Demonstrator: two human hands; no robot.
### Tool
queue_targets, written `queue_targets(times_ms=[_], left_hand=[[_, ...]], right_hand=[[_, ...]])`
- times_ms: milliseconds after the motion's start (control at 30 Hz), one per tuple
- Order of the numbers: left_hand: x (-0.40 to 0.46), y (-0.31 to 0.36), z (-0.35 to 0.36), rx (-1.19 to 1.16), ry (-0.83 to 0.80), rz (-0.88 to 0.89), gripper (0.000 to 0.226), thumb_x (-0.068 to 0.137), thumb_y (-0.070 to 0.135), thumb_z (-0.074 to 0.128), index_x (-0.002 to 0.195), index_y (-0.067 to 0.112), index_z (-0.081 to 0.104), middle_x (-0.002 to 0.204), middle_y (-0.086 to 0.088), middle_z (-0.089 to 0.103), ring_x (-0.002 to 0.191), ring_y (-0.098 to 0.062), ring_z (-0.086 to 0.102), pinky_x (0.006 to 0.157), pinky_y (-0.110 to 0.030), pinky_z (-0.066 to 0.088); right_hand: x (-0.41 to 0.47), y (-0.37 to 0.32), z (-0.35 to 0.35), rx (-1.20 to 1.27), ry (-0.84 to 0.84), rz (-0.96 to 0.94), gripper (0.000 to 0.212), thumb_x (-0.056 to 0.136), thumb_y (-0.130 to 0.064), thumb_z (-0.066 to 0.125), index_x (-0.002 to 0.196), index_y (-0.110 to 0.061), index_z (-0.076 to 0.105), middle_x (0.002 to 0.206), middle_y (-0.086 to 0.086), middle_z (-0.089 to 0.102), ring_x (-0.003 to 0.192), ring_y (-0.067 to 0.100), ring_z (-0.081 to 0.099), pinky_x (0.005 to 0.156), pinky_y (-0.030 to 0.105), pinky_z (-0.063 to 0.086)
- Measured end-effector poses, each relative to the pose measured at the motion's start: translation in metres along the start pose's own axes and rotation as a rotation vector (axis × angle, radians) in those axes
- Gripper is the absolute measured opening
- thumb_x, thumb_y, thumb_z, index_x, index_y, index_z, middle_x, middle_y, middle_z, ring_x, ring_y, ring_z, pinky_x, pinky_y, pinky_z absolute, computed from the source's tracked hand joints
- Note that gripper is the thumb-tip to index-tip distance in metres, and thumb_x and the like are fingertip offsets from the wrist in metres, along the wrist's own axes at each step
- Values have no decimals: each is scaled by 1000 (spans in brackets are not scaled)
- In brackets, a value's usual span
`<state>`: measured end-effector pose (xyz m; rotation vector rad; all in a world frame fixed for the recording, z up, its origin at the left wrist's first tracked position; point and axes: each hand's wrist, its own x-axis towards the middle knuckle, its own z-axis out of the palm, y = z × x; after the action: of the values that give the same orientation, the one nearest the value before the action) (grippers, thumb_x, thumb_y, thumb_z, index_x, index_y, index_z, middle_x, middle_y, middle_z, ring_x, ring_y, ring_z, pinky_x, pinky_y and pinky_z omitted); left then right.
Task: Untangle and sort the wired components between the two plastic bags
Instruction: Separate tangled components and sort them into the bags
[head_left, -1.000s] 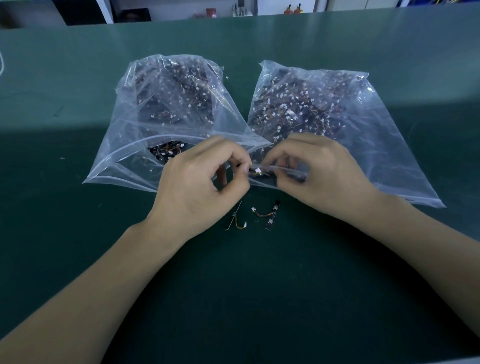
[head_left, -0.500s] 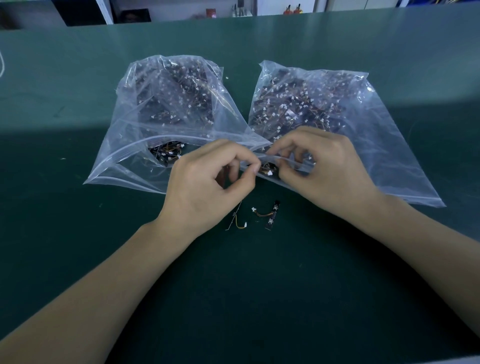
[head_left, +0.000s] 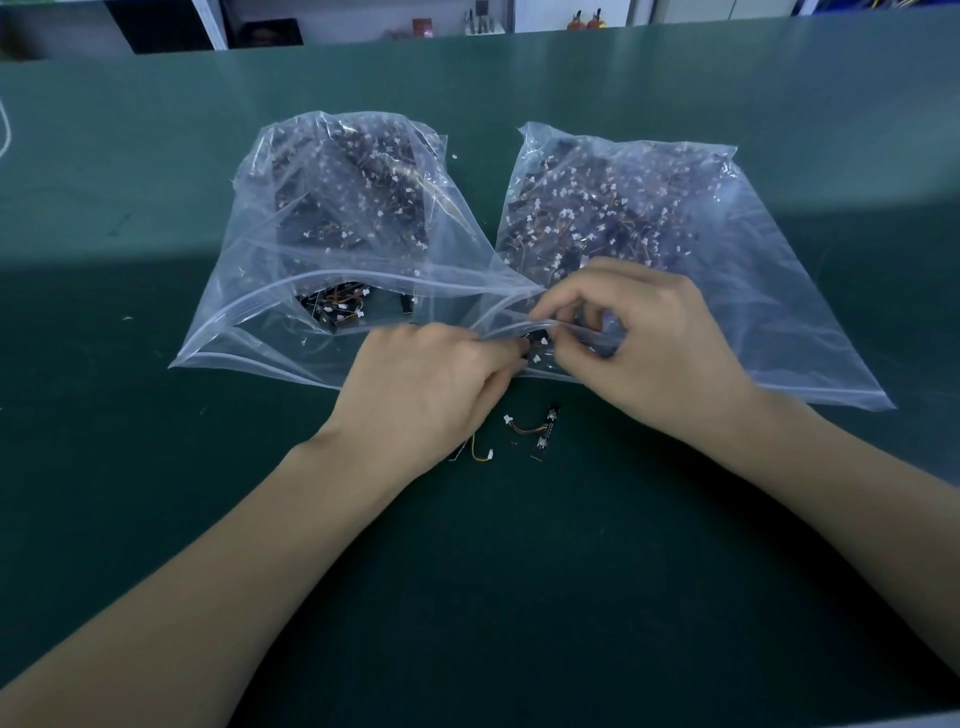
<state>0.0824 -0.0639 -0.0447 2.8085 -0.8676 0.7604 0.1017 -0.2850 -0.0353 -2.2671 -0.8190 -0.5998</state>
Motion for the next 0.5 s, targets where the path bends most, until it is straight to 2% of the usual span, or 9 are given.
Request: queue_targets(times_ms=[133,200,267,367,433,500], left_hand=[[0,6,-1,55,-36,-45,48,109,58,26,127,46,68,74,6,73,71,-26,72,57,-32,30],[0,5,-6,-20,-3,-48,42,111,55,33,121,42,71,78,8,74,71,-25,72,54,-31,35],[-1,4,-11,-95,79,-43,35,110,50,48,103,33,78,77,10,73,67,-23,70,52,-30,42],[-4,3,-15,-228,90,-9,41,102,58,59,78,28,73,67,14,59,58,-11,56,52,-25,37],[-6,5,-18,-300,-23,41,44,94,72,59,82,33,74,68,17,51,62,-3,47,55,-23,33],[-7,7,-19,-295,-144,74,51,84,86,55,93,40,76,72,18,47,70,1,44,58,-25,35]], right_hand=[[0,0,0,0,-7,4,22,86,-3,73,101,-19,79,86,-12,63,69,20,62,66,46,55],[1,1,-1,8,-7,13,22,86,-3,73,101,-19,79,87,-11,65,71,20,63,66,46,56],[1,1,-2,20,-4,24,20,87,-5,74,101,-19,79,89,-10,67,72,19,64,68,47,56],[1,0,-2,14,-12,42,20,87,-5,74,102,-19,78,89,-11,66,73,20,64,69,47,56],[0,-2,-2,5,-35,43,22,87,-6,73,103,-19,78,89,-10,66,73,21,63,69,48,56],[0,-4,-2,2,-55,50,22,86,-10,70,104,-21,78,90,-10,66,75,22,64,71,47,56]])
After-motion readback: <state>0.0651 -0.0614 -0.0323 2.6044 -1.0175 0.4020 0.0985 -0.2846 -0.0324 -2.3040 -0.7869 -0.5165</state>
